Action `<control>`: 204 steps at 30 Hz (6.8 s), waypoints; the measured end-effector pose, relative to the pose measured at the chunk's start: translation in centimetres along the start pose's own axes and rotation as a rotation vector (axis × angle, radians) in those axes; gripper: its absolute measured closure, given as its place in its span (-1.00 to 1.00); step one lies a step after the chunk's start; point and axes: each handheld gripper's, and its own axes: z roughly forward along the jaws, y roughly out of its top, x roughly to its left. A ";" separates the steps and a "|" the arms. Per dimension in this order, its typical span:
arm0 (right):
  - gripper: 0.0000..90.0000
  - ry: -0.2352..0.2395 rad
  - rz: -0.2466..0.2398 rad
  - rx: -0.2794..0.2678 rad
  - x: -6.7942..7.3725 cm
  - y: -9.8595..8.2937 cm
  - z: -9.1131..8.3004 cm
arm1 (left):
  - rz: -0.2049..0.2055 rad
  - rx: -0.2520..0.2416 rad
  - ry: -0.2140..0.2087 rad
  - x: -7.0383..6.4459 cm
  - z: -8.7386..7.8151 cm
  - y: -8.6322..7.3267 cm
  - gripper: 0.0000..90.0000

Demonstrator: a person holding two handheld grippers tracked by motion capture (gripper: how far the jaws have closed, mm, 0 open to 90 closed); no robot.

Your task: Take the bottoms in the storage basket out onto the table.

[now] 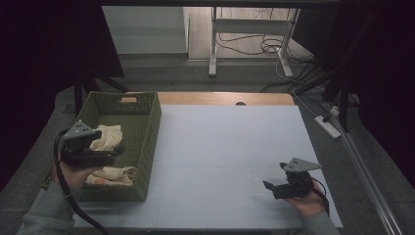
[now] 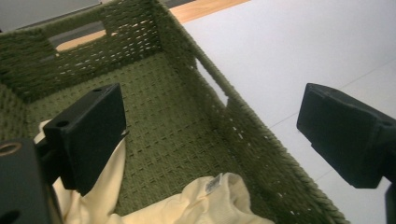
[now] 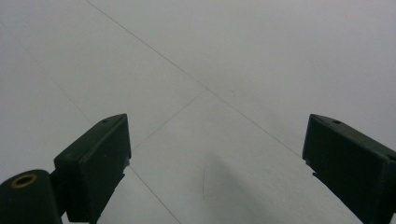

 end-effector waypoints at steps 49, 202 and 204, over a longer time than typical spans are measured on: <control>-0.82 0.007 -0.002 0.039 0.0 -0.2 0.5 | -0.121 0.190 0.170 6.9 2.9 -2.1 -0.83; -0.81 0.005 -0.024 0.093 0.2 -0.3 1.1 | -0.144 0.333 0.248 7.9 5.9 -2.9 0.62; -0.81 0.004 -0.023 0.093 0.2 -0.3 1.1 | -0.141 0.326 0.246 7.8 5.8 -2.8 0.62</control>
